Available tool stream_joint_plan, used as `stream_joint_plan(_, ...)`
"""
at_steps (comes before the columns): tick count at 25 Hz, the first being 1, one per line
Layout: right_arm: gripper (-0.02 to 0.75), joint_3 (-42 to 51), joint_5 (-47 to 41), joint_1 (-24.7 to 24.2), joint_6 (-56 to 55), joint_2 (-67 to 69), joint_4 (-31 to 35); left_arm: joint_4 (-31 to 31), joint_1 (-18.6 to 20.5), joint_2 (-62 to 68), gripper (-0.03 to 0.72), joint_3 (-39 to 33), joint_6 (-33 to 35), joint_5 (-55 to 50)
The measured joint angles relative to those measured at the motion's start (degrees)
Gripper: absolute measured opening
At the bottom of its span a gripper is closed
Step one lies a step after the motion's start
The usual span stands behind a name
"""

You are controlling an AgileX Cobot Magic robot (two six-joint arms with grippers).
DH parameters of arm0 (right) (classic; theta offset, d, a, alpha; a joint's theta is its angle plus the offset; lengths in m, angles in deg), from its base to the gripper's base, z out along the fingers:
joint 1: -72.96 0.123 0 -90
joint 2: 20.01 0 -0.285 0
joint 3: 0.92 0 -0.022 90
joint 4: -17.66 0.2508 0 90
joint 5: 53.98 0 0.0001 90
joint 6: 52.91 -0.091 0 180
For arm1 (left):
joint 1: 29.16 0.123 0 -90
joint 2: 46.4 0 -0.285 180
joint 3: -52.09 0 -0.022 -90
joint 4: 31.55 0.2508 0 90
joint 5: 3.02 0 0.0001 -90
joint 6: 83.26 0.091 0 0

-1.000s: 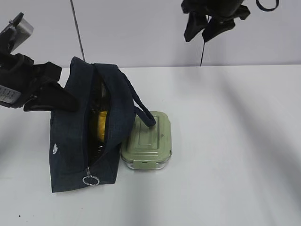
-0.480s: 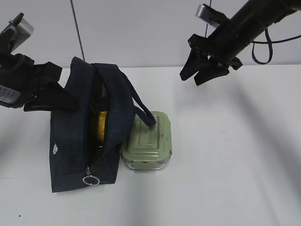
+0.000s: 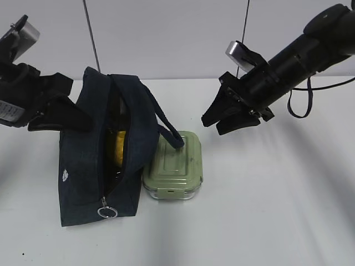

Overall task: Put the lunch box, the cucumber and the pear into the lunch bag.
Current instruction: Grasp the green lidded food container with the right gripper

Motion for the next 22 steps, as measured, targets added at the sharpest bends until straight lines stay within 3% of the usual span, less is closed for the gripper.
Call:
stream_joint_plan(7,0.405,13.4,0.8,0.0,6.8,-4.8,4.5,0.0,0.0,0.0,0.001,0.0,0.0,0.0)
stream_joint_plan(13,0.405,24.4,3.0,0.0,19.5,-5.8,17.7,0.0,0.0,0.0,0.001,0.0,0.0,-0.2)
stream_joint_plan(16,0.405,26.0,4.7,0.0,24.4,-5.8,22.3,0.0,0.0,0.0,0.001,0.0,0.0,-0.2)
stream_joint_plan(22,0.405,26.0,7.5,0.0,26.1,-5.9,24.4,0.0,0.0,0.0,0.001,0.0,0.0,-0.3)
